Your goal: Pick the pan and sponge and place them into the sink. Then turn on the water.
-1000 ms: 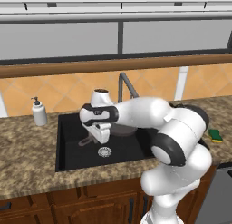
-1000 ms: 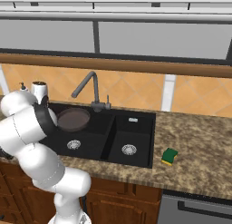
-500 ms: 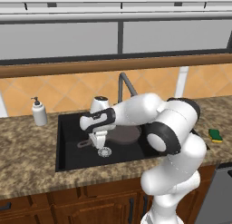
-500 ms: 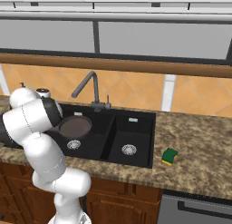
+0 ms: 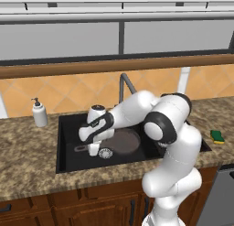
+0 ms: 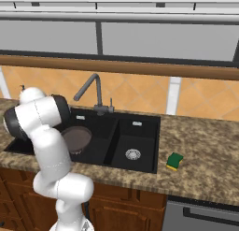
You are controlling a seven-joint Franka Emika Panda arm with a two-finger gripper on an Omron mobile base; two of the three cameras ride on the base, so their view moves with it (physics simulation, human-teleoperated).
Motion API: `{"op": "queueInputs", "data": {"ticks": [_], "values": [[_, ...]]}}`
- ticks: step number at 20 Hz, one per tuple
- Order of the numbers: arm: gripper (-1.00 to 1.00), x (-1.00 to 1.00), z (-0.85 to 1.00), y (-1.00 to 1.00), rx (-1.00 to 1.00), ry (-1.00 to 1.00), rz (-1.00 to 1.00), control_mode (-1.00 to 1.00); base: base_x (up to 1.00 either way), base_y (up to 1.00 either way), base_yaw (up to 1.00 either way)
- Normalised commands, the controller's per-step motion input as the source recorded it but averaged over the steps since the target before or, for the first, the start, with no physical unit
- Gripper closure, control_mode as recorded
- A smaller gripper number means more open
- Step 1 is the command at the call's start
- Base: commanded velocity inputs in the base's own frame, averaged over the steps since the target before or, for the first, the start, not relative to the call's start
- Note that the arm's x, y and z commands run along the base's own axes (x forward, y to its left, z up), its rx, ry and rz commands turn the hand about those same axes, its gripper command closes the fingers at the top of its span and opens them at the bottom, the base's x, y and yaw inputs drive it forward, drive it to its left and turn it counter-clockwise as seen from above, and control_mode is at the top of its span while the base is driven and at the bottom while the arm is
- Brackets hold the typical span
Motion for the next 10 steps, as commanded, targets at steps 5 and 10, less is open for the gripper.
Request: {"op": "queueInputs", "data": {"ticks": [5,10], "values": [[1.00,0.11,-0.30,0.18,0.00,0.00,-0.14,-1.00,0.00,0.00,0.00],[1.00,0.15,-0.23,0.07,0.00,0.00,-0.12,-1.00,0.00,0.00,0.00]]}}
